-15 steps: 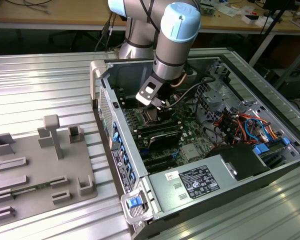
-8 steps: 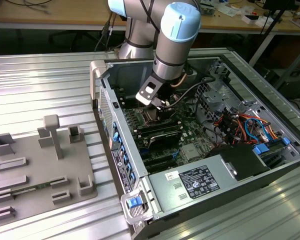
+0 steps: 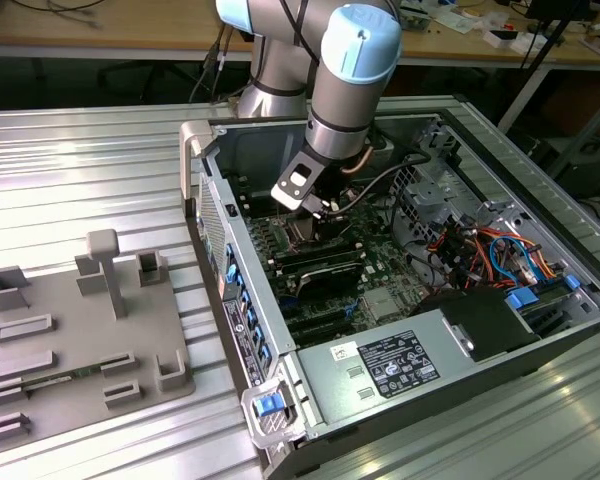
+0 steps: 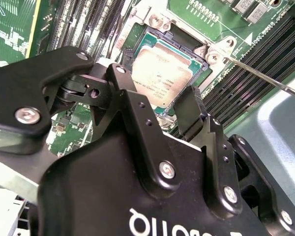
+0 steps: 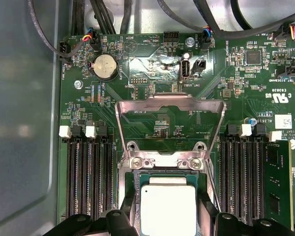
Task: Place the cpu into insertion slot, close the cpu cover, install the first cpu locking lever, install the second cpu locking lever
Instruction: 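Place the cpu into insertion slot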
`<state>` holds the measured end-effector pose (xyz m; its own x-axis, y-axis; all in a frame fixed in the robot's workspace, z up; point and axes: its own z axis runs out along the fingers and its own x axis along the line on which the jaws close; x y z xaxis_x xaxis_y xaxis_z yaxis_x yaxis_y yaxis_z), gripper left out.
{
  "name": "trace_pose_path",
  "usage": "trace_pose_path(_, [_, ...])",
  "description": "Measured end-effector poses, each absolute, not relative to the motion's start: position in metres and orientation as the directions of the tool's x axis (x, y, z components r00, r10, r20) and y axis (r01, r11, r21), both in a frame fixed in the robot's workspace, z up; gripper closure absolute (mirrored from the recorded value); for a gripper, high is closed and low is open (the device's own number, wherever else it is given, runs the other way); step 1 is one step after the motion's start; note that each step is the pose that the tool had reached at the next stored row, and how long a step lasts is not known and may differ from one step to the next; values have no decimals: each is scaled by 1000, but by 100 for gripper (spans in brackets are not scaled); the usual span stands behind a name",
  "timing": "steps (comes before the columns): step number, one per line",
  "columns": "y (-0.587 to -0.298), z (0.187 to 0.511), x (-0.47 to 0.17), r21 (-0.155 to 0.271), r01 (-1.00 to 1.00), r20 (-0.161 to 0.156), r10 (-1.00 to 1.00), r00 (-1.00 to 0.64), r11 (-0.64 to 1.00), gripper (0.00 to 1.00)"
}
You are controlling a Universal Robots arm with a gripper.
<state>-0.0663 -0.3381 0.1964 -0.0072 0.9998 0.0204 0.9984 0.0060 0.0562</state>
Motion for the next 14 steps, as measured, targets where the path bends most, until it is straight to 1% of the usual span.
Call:
trace_pose_path(7, [-338,196,-66,57,998,21,1000,-7,6,40])
trace_pose_path(8, [-338,196,-66,56,998,21,1000,-7,6,34])
trace_pose_path(14, [-338,196,-66,56,998,21,1000,-7,6,34])
